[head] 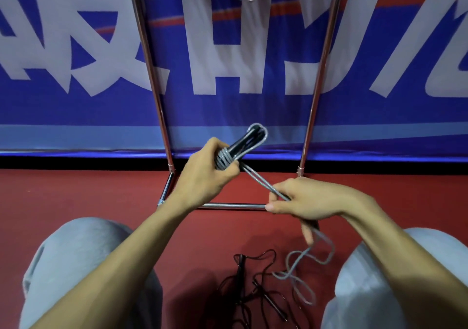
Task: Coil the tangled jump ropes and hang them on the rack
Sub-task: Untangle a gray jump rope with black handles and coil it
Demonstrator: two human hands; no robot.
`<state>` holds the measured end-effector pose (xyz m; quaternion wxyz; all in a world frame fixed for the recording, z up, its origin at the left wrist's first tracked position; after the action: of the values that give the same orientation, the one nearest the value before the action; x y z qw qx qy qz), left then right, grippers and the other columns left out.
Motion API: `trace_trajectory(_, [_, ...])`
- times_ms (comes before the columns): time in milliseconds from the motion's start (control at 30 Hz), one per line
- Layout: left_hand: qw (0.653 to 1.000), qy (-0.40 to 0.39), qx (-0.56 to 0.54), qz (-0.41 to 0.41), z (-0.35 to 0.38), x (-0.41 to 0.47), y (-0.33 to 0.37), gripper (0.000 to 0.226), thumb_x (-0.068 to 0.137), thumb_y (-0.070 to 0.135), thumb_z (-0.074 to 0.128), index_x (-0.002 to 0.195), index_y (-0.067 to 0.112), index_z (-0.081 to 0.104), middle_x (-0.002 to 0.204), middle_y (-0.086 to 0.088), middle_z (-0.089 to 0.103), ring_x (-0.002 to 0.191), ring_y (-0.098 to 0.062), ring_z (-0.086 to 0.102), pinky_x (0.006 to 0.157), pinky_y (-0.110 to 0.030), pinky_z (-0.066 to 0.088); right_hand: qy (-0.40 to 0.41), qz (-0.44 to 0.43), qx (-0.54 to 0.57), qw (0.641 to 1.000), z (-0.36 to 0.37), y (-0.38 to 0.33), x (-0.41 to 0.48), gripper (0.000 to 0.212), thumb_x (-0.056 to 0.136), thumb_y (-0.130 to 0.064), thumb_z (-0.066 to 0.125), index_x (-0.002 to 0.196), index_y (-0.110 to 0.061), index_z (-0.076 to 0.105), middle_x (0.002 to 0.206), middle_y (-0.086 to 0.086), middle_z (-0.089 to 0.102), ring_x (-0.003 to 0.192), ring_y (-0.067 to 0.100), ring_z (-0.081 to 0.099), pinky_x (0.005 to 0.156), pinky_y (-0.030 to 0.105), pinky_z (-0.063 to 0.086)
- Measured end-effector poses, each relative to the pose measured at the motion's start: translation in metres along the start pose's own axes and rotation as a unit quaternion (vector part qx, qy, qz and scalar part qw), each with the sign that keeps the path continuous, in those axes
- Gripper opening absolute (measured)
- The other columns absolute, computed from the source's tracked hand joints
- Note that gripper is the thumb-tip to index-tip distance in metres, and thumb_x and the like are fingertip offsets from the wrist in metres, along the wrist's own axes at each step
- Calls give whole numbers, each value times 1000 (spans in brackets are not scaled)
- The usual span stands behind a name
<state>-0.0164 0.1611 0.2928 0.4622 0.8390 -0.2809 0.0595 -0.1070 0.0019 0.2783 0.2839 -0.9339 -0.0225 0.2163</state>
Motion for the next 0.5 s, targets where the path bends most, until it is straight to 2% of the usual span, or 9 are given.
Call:
trace_trajectory(33, [1000,11,19,-4,-3,2,-3,19,80,26,68,89,19,53,66,11,56,57,-1,49,58,-18,39,-1,-6,-19,1000,-2,-1,-3,25,98,-33,50,96,-8,50,39,-6,54,53,29,69,49,25,46])
trace_trajectory(100, [998,7,66,-12,-4,4,-8,24,78,28,69,89,21,48,69,9,57,63,-10,52,64,-29,43,10,-21,-24,999,-6,-3,-7,21,99,-29,47,96,-8,50,41,-1,55,51,29,68,50,26,48])
trace_trajectory(167, [989,-17,149,-7,0,4,-12,28,76,30,66,89,24,42,72,8,56,71,-25,55,65,-38,45,37,-49,-44,997,-8,-8,-8,17,99,-26,47,94,-10,52,55,2,57,50,26,66,50,30,50])
trace_trajectory(267, [959,-75,272,6,13,0,-16,31,79,29,61,98,19,39,84,0,60,79,-37,57,68,-43,46,125,-143,-165,968,-9,-17,-5,17,98,-27,49,89,-15,58,66,1,56,60,14,54,67,38,47])
trace_trajectory(300, [947,-102,305,15,18,-1,-17,33,81,29,60,102,17,39,90,-4,63,81,-39,57,68,-43,46,159,-171,-182,955,-10,-19,-4,18,98,-28,49,89,-16,60,66,-2,56,62,13,51,68,37,45])
trace_trajectory(400, [919,-174,351,52,34,-6,-14,38,82,31,59,114,16,44,103,-7,65,90,-37,60,67,-38,43,255,-214,-182,925,-16,-22,-3,20,96,-33,50,94,-20,65,80,-2,66,76,20,60,71,41,49])
trace_trajectory(500, [908,-239,333,86,46,-13,-7,31,80,35,61,105,19,52,98,-3,65,92,-32,60,68,-37,46,358,-199,-154,899,-28,-15,-6,27,90,-40,51,90,-22,71,79,-2,69,77,25,63,67,42,51])
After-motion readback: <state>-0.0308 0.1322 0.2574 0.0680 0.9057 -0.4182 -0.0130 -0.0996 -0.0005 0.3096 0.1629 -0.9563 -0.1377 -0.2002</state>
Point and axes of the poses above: each hand's wrist, its own x-axis towards the middle knuckle, its own z-axis out of the palm, y = z × x, the point moved 5 cm from there along x, towards the middle knuckle
